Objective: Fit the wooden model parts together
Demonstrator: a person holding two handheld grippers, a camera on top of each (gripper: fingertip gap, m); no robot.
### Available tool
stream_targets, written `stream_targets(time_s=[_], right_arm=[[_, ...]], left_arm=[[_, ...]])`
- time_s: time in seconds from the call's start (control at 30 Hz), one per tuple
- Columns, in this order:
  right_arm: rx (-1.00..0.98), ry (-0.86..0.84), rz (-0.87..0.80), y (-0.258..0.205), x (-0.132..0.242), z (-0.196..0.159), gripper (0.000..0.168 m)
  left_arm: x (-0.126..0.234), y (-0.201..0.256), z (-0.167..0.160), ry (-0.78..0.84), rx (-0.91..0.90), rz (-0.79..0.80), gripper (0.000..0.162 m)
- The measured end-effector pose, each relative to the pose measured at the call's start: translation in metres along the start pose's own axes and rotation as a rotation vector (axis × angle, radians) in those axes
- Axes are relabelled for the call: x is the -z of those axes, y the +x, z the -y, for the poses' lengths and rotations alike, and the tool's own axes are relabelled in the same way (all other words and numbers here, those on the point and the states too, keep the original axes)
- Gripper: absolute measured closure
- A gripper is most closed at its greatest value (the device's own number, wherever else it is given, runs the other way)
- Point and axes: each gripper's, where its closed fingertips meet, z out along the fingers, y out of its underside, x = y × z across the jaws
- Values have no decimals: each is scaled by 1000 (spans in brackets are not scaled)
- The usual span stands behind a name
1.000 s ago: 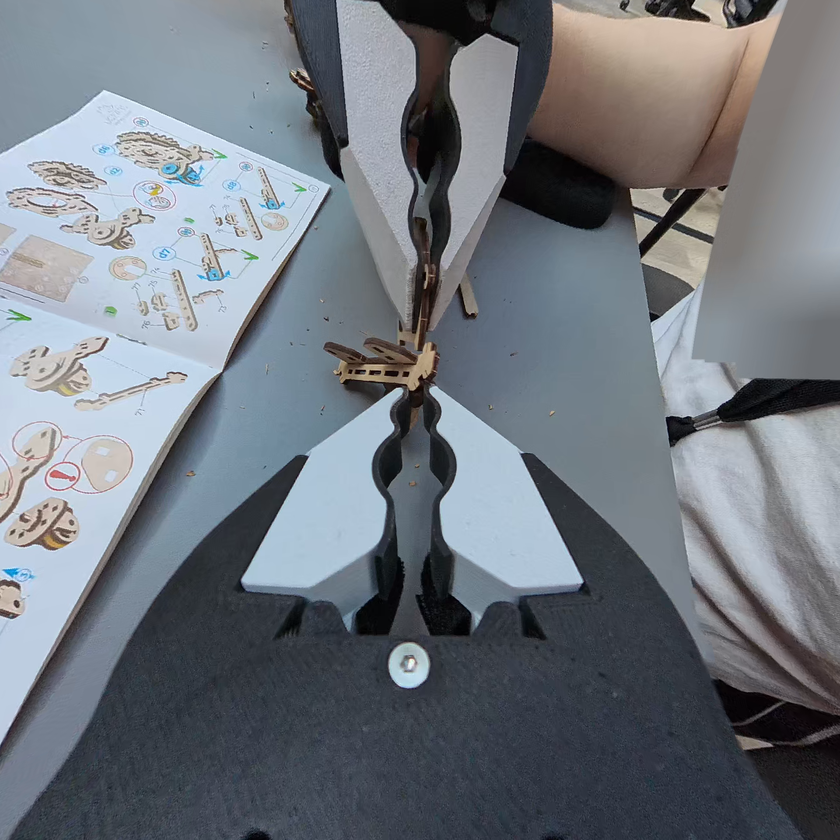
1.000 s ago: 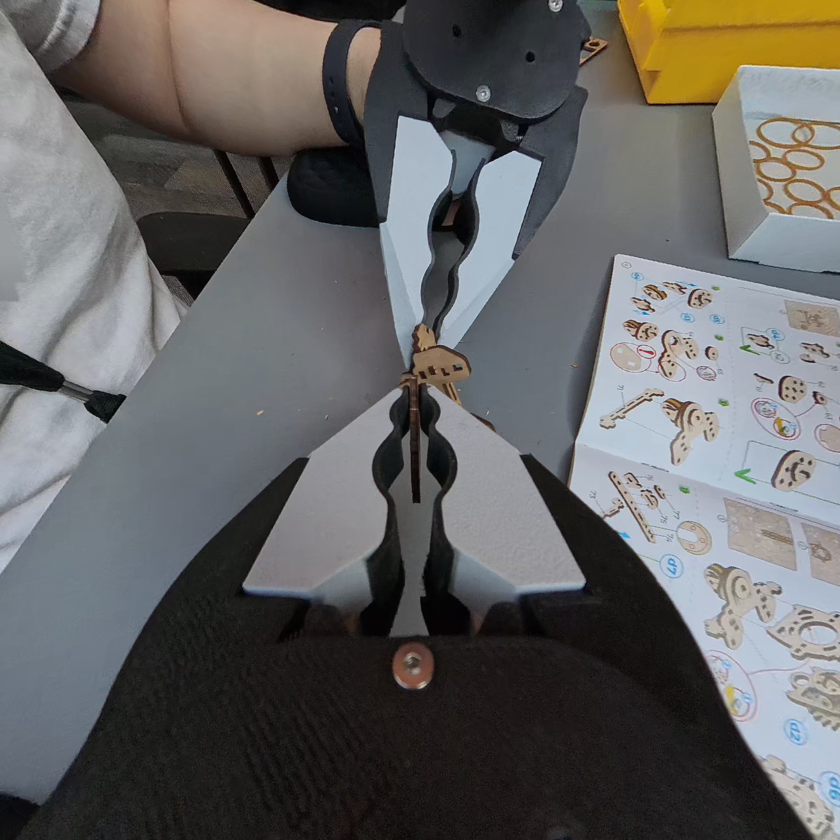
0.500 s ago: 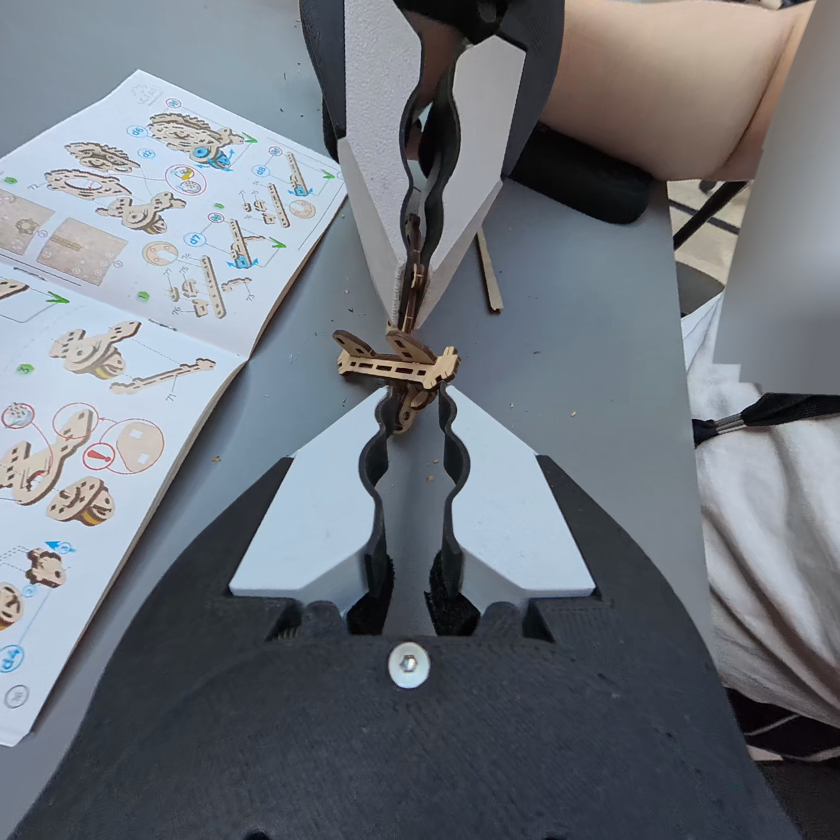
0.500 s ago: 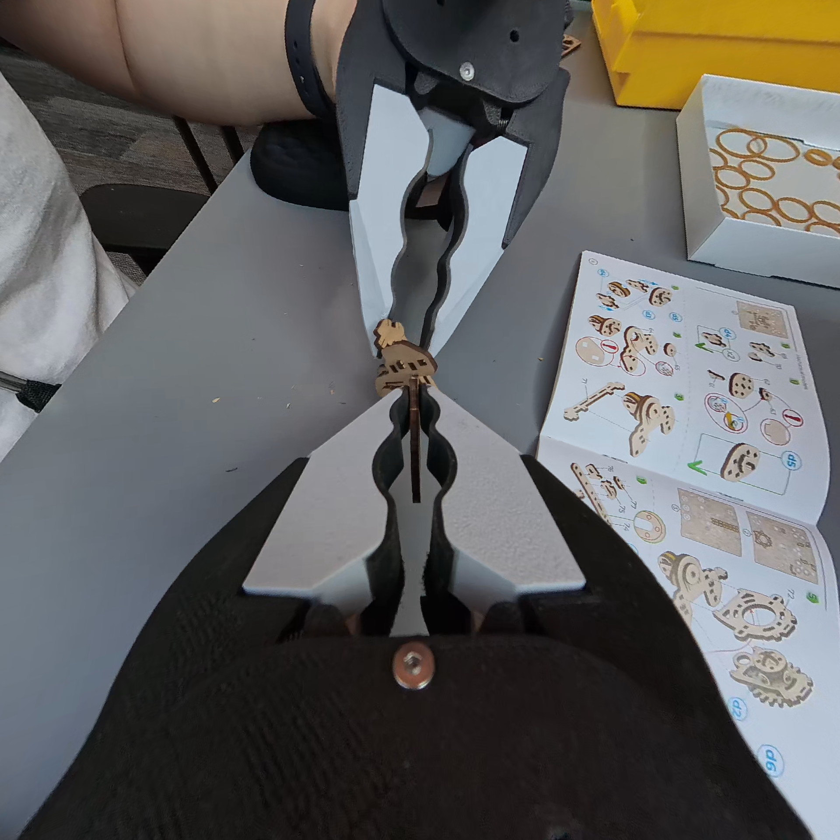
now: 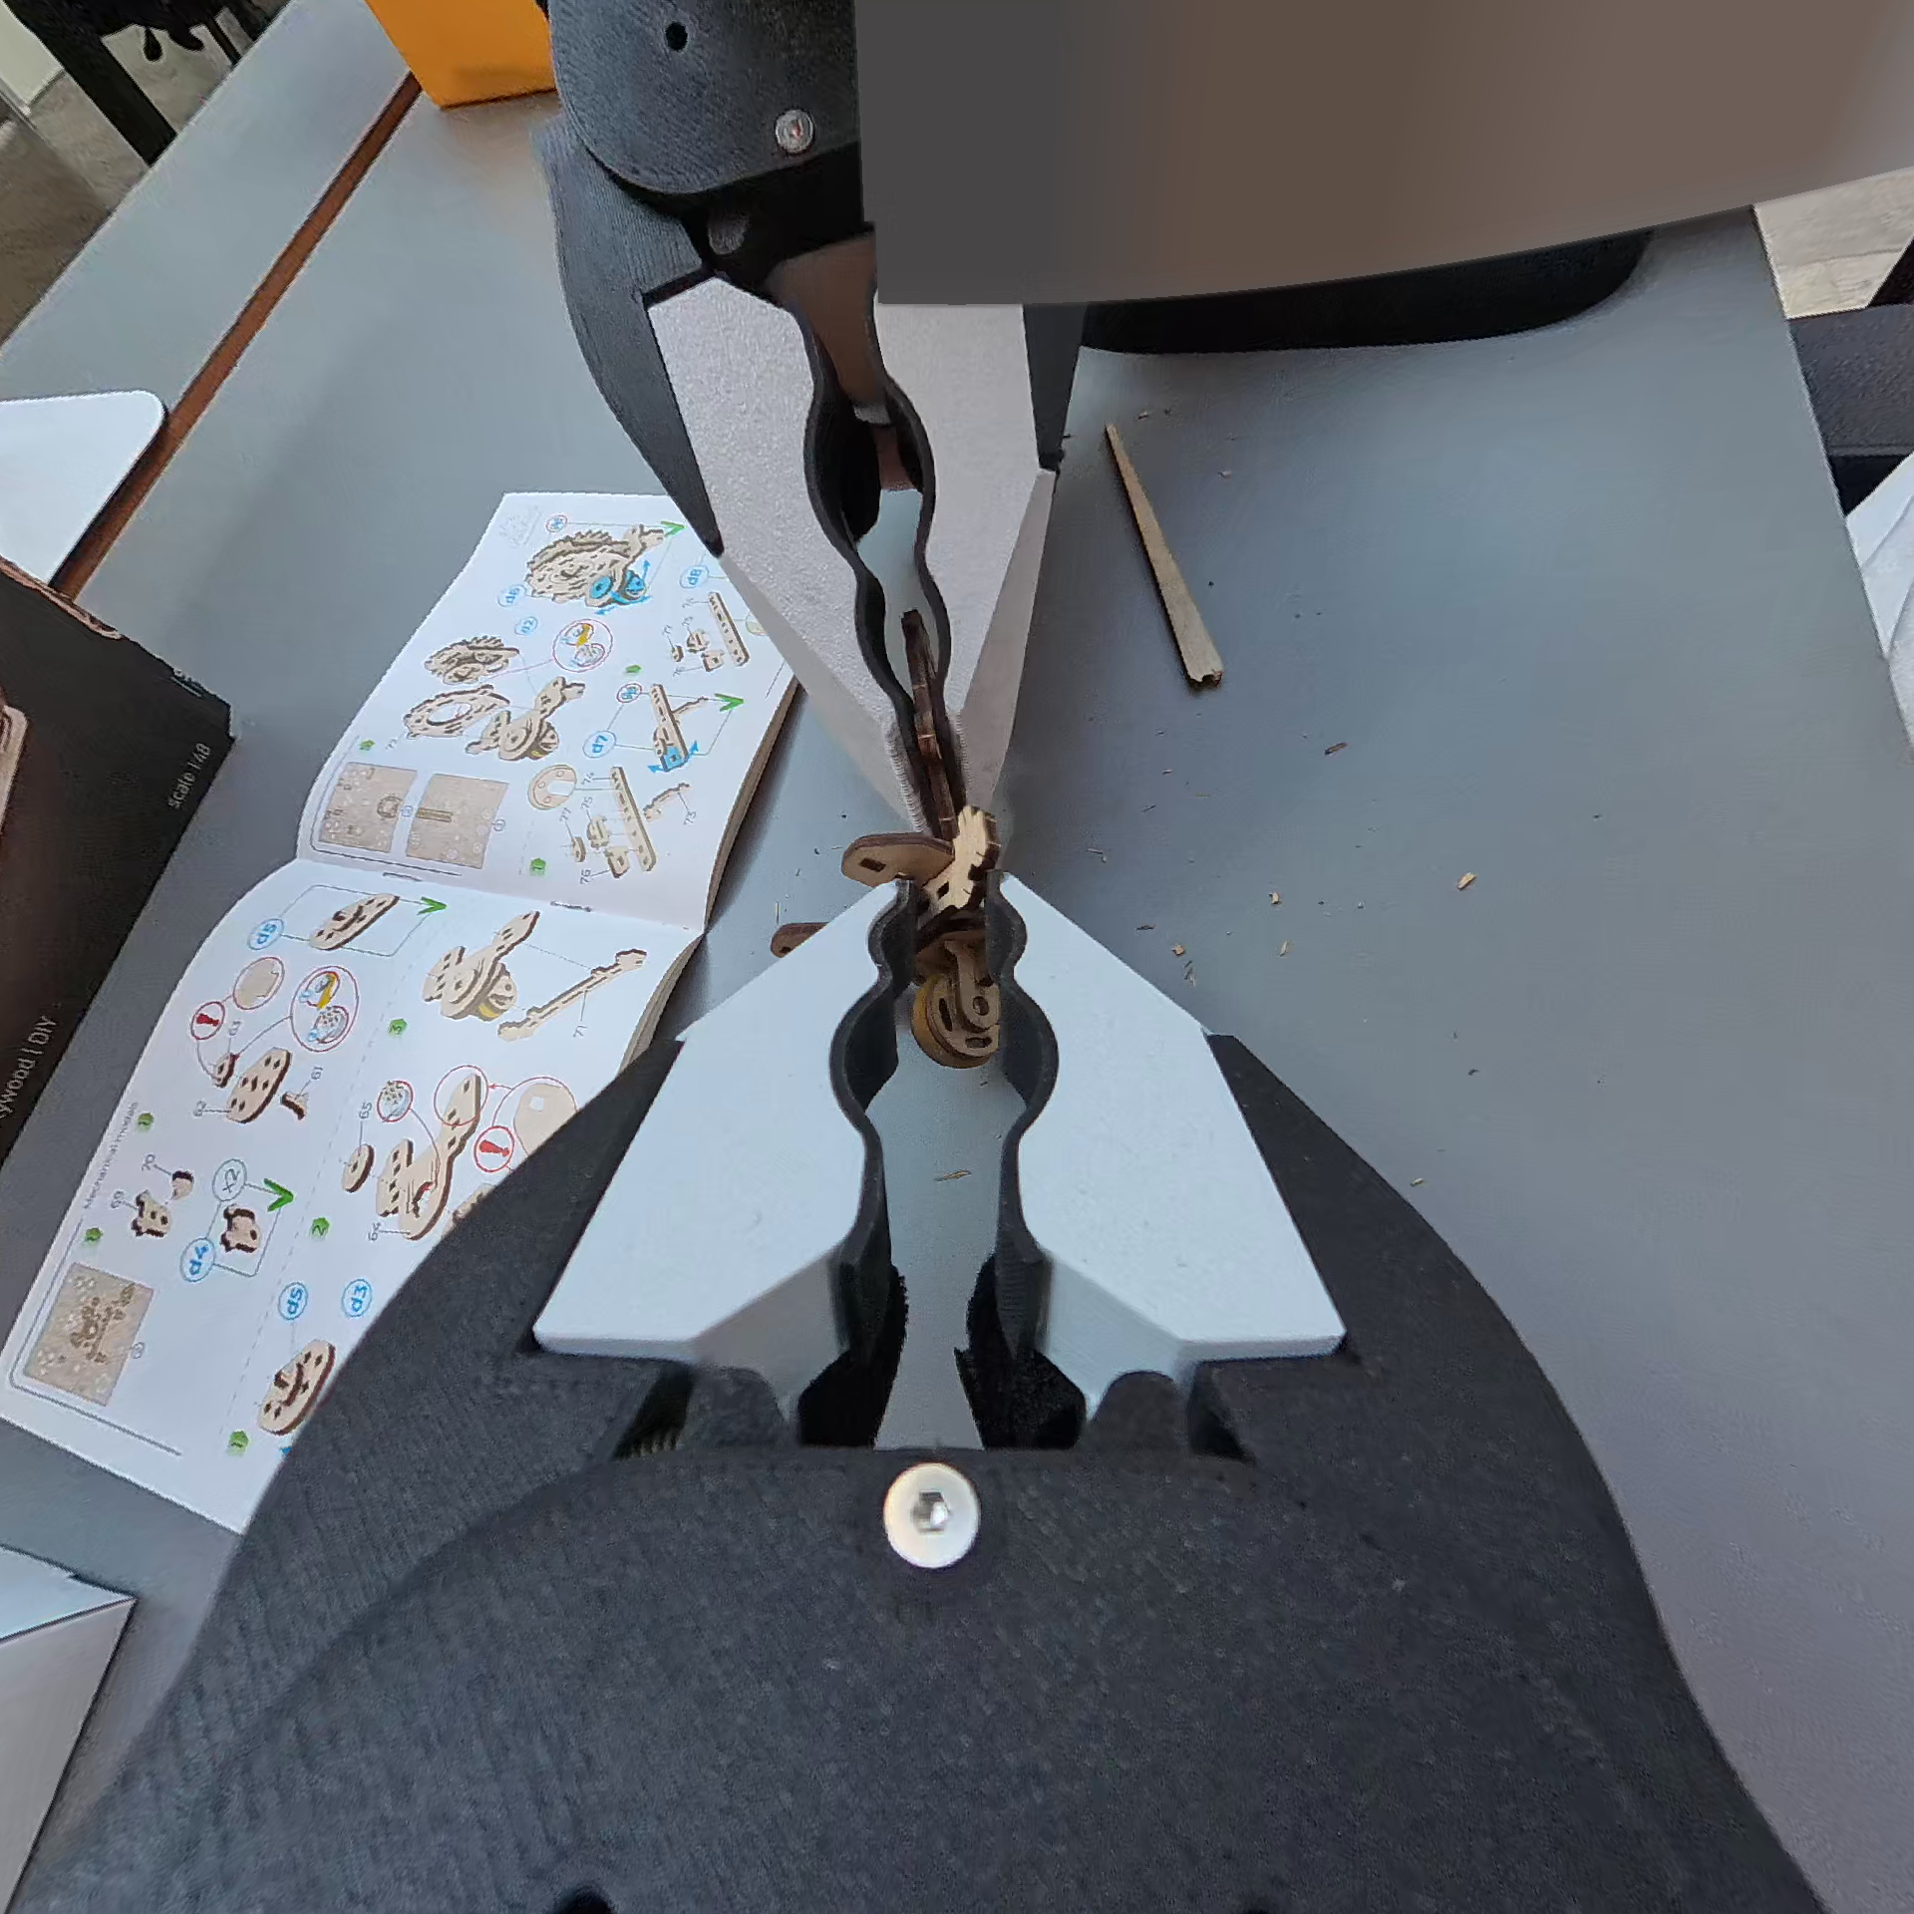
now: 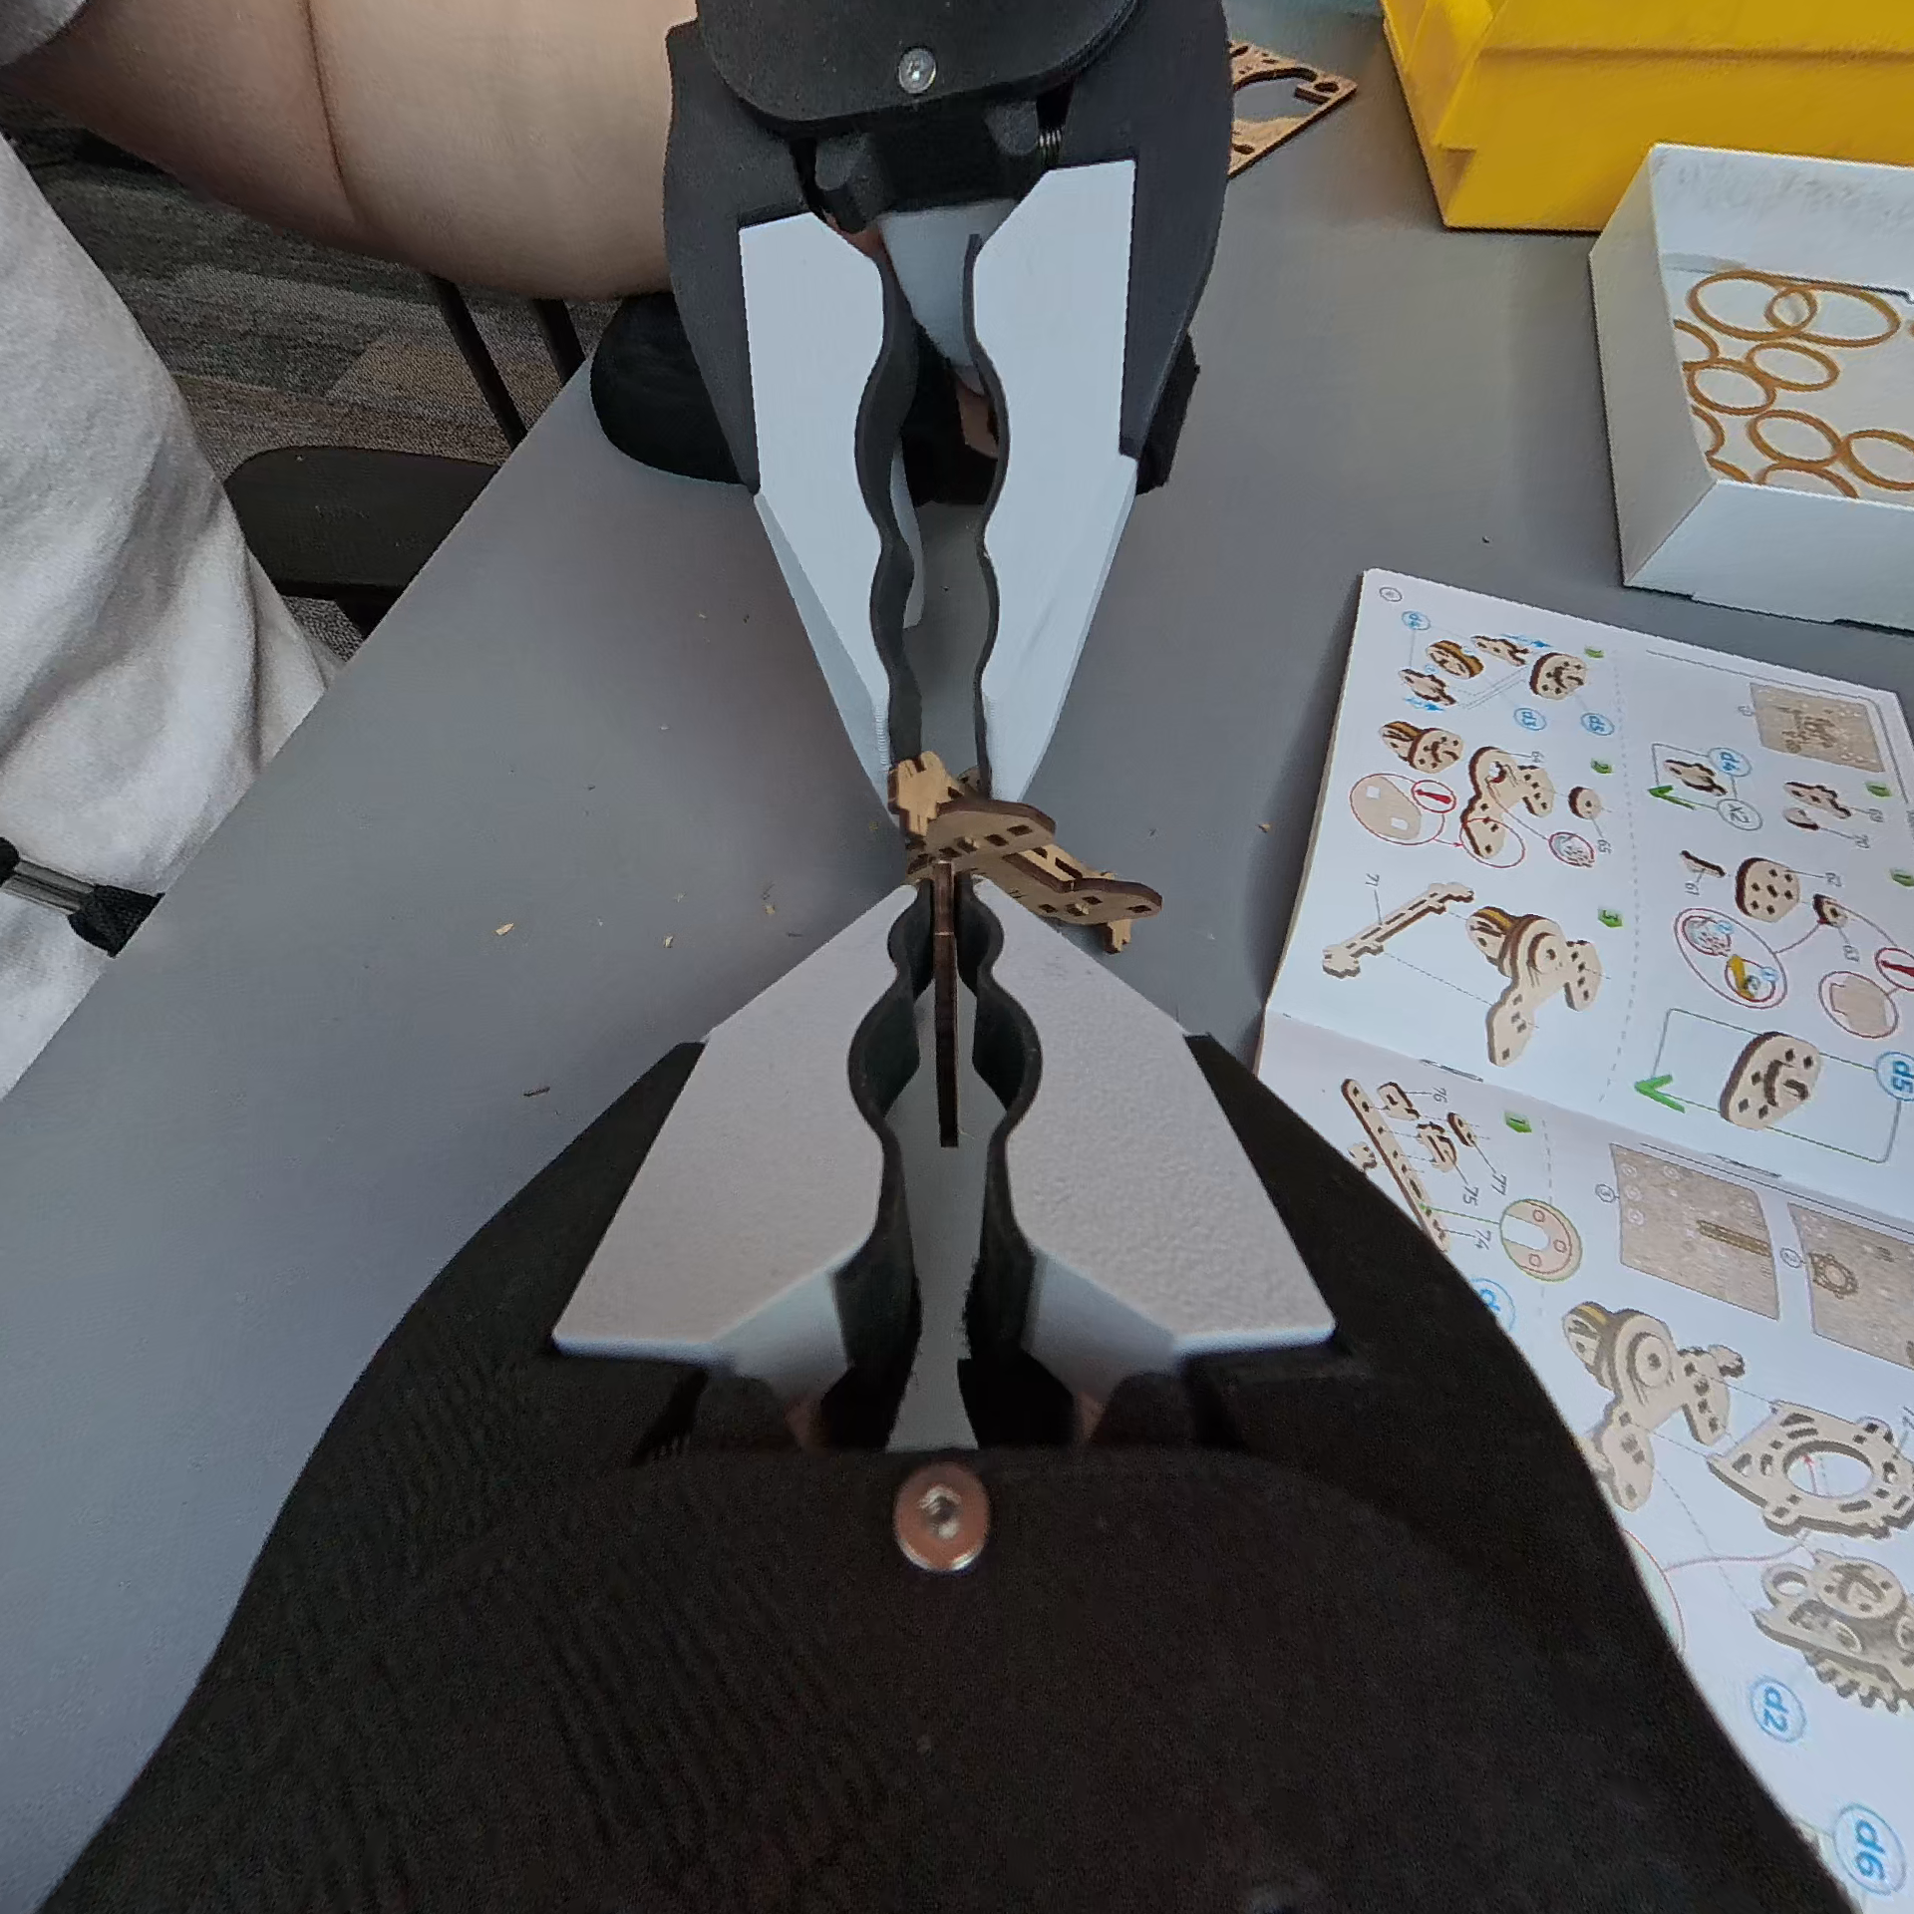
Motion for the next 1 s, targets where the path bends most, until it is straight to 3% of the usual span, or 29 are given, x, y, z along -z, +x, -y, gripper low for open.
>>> stream_targets(time_s=[0.3,0.53,0.67,0.83,1.0], right_arm=[[10,64,-1,-9,9,13,166],[-18,191,22,-20,22,33,166],[-63,198,39,-25,18,33,166],[-223,84,-18,-8,4,13,166],[-278,120,33,-9,-2,16,166]], left_arm=[[11,10,13,59,313,-114,153],[20,22,23,162,623,-302,153],[19,19,14,183,687,-308,153],[20,14,12,226,750,-327,153],[20,11,11,226,726,-300,153]])
